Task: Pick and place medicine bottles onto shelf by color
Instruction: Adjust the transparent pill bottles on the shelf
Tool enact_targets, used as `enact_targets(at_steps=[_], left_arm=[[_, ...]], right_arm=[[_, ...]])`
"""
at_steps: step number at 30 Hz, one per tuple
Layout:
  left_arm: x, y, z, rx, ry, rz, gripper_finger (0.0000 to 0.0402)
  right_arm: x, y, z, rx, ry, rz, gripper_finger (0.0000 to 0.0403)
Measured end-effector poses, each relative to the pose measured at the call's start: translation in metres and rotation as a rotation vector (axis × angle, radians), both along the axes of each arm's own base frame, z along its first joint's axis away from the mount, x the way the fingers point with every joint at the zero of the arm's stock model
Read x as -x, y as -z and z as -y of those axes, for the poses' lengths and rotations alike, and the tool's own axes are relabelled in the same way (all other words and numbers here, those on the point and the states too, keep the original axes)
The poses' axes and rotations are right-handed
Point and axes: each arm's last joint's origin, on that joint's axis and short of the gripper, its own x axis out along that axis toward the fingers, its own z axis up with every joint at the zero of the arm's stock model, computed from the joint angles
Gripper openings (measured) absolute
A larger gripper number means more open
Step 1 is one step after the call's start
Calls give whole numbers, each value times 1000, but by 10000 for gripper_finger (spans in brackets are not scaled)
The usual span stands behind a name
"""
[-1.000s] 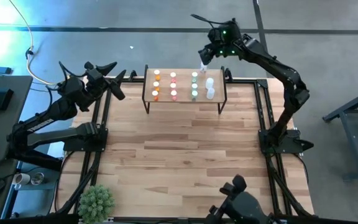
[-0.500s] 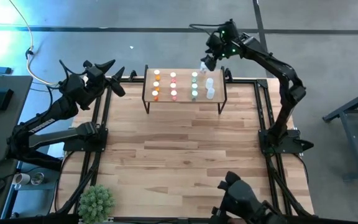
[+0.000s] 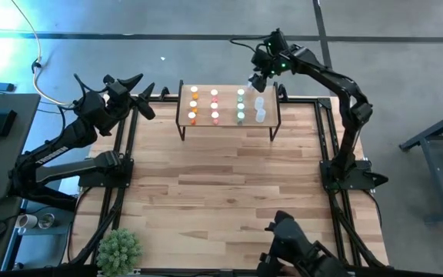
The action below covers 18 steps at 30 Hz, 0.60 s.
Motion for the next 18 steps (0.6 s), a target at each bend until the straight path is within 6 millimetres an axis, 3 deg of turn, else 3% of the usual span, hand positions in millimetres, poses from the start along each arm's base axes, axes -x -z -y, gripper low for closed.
enact_targets(at_steps=[10, 18], left_arm=[[0, 0, 0, 0, 0, 0, 229], [0, 0, 0, 1, -19, 1, 229]], right_arm=[[-1, 7, 1, -22, 9, -29, 244], [1, 9, -2, -51, 8, -54, 171]])
